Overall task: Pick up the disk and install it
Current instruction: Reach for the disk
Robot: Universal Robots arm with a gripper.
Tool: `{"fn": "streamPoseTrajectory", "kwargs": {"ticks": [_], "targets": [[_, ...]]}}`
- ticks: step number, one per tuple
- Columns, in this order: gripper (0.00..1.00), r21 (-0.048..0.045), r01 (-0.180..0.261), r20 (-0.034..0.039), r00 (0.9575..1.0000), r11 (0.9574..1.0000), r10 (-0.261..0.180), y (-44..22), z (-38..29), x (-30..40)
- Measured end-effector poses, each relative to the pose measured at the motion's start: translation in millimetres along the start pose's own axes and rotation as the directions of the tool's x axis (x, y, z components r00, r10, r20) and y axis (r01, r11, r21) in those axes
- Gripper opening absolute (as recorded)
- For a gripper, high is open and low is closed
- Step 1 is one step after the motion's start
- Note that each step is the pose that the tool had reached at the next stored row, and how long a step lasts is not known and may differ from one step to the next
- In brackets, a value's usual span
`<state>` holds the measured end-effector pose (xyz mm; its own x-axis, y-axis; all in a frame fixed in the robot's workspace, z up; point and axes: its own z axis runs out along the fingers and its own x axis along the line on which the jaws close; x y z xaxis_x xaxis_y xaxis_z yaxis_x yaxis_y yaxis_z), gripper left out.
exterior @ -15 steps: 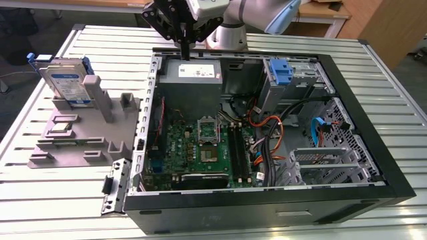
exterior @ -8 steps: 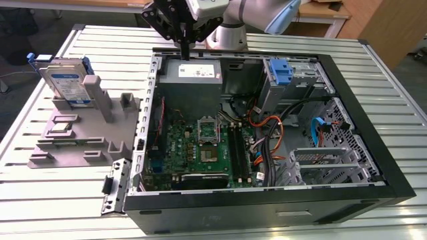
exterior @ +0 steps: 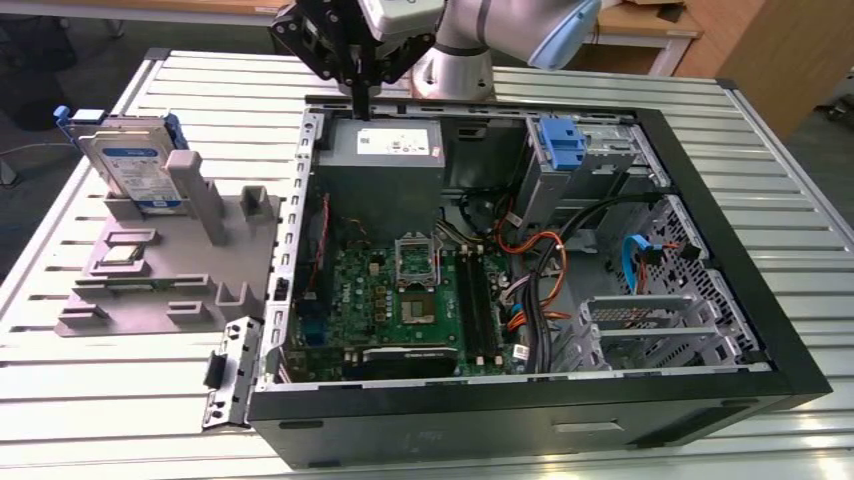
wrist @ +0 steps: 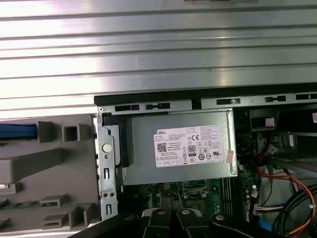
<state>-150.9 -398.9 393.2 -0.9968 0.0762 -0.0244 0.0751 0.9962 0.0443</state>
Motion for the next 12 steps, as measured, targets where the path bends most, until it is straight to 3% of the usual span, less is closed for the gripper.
{"fn": "streamPoseTrajectory", "kwargs": {"ticks": [12], "targets": [[0.1, 0.0, 0.0, -0.0001, 1.0, 1.0, 0.0, -0.7, -0.3, 9.1]]}}
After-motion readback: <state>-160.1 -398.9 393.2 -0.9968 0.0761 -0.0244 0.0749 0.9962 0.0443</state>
